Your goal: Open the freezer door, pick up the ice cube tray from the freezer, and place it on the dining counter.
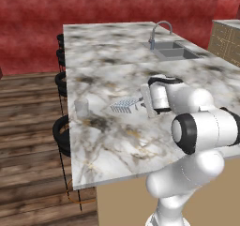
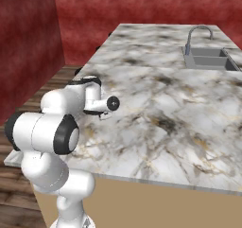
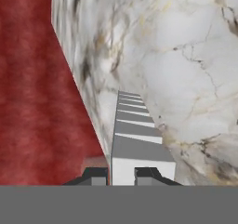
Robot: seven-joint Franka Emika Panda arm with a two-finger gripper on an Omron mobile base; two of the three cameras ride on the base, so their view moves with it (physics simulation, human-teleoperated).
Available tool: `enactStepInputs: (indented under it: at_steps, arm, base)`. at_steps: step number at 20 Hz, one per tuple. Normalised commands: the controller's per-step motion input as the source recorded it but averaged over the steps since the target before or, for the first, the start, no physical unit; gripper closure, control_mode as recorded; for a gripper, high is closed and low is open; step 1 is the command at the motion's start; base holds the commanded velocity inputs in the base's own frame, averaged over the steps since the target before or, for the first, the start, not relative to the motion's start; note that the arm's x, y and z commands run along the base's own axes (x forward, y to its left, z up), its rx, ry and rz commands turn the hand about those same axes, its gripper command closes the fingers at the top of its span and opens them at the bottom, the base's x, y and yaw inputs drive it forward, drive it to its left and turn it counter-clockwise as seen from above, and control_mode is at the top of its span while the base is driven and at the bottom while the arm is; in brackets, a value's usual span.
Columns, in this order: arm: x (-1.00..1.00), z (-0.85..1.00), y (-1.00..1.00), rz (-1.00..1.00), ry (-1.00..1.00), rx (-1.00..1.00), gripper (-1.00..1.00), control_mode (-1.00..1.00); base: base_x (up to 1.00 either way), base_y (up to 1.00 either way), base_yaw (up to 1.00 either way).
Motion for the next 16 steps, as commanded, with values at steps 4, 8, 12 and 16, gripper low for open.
enactStepInputs:
  at_steps: [4,8,12,16]
  arm:
    - [0.56,-0.21,0.01,0.00,0.12,0.00,1.00,-1.00]
    - [0.31,-0.28,0.00,0.02,0.01,0.00,1.00,-1.00]
    - [0.08,-0.27,0.00,0.03,-0.06,0.00,1.00,-1.00]
    - [0.12,-0.38,0.05,0.02,-0.03,0.00,1.00,-1.00]
  base:
    - [0.00,0.00,0.00]
    - [0.00,0.00,0.00]
    - [0.00,0.00,0.00]
    - [0.00,0.00,0.00]
